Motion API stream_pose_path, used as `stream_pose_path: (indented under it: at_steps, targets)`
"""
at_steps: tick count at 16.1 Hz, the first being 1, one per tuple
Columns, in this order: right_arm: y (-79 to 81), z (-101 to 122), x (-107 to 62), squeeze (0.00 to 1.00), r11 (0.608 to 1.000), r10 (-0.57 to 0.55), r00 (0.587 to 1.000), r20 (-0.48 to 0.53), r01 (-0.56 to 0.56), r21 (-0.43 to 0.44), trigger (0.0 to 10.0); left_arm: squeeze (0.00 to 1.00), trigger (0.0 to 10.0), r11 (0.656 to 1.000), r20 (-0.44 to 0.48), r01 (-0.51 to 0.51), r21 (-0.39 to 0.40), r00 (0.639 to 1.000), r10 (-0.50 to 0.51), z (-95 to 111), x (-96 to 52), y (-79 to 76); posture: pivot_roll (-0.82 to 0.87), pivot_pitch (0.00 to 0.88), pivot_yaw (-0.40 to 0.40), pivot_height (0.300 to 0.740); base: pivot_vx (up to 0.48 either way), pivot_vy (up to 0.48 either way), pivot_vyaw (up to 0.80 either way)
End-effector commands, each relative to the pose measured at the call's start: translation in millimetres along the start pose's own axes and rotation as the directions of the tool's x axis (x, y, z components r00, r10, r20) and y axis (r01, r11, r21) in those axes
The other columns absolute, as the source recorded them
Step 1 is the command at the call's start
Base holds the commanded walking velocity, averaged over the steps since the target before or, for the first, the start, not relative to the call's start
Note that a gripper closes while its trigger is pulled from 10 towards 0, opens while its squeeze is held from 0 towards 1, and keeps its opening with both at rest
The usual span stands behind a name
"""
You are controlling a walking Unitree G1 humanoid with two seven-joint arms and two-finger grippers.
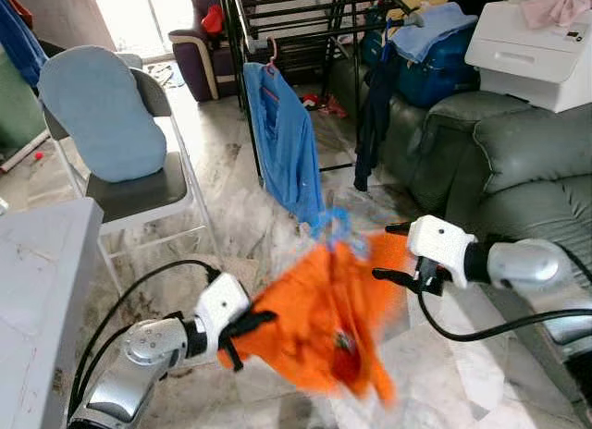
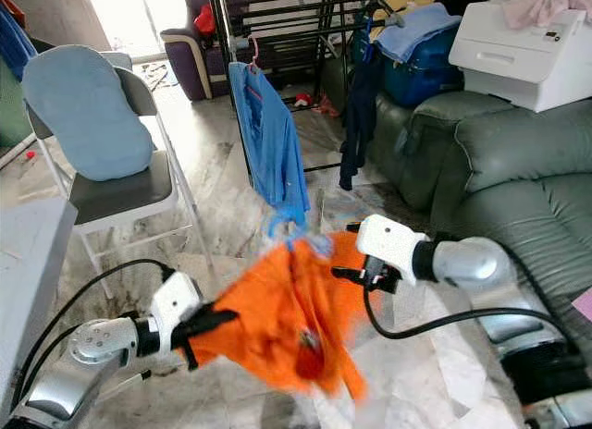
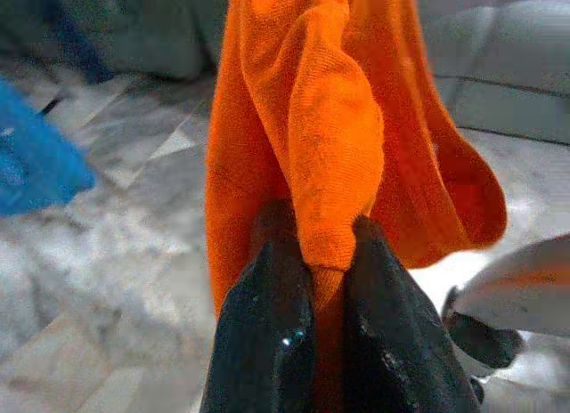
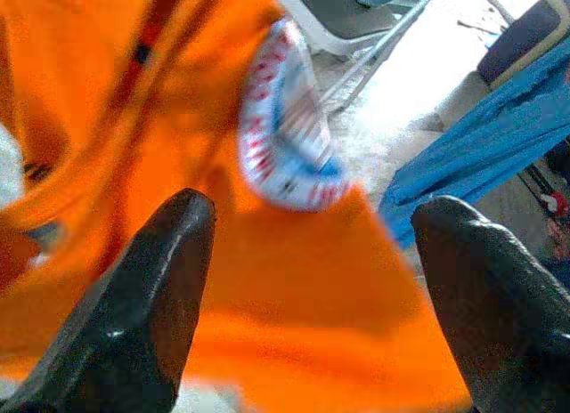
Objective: Hang hanger
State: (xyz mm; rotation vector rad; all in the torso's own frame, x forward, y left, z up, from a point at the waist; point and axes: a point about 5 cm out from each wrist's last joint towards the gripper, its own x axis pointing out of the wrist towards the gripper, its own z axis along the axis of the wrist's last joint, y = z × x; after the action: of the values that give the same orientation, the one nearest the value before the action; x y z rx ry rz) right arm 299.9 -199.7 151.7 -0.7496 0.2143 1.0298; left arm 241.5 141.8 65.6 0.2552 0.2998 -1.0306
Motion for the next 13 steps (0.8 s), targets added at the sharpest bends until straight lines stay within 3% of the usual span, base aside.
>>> stream_pose_path:
  at_steps: [1,7,8,9,10,13]
  targets:
    - [-4.5,1,-2.3,1.0,0.999,0.028,1.0,-0.007,-0.028,-0.032,10.0,0.0,10.0,0.998,0.068,0.035,0.05,0.997,-0.038,15,-0.4,-1.7,-0.09,0.0,0.09,0.74,0.0,0.0,0.0]
    - [-11.5,-7,-0.4,1.0,0.989,0.142,0.989,-0.031,-0.143,-0.026,10.0,0.0,10.0,0.986,0.121,0.141,0.083,0.981,-0.151,28,8.8,-18.6,-0.09,0.0,0.089,0.74,0.0,0.0,0.0]
    - [-12.9,-6,0.9,1.0,0.988,0.156,0.988,-0.017,-0.156,-0.011,0.0,0.0,10.0,0.984,0.118,0.153,0.09,0.98,-0.163,28,9.9,-20.9,-0.09,0.0,0.089,0.74,0.0,0.0,0.0]
    - [-11.4,-5,1.2,0.66,0.976,0.218,0.976,0.0,-0.218,0.022,0.0,0.0,10.0,0.982,0.111,0.161,0.099,0.979,-0.172,26,11.1,-23.3,-0.09,0.0,0.087,0.74,0.0,0.0,0.0]
    - [-10.8,-5,0.3,0.0,0.967,0.253,0.967,-0.003,-0.253,0.025,0.0,0.0,10.0,0.982,0.113,0.162,0.098,0.978,-0.173,26,11.3,-23.7,-0.09,0.0,0.087,0.74,0.0,0.0,0.0]
    - [-16.9,-4,-6.3,0.0,0.944,0.325,0.946,0.014,-0.325,0.055,0.0,0.0,10.0,0.983,0.111,0.158,0.094,0.98,-0.168,25,9.8,-23.6,-0.08,0.0,0.085,0.74,0.0,0.0,0.0]
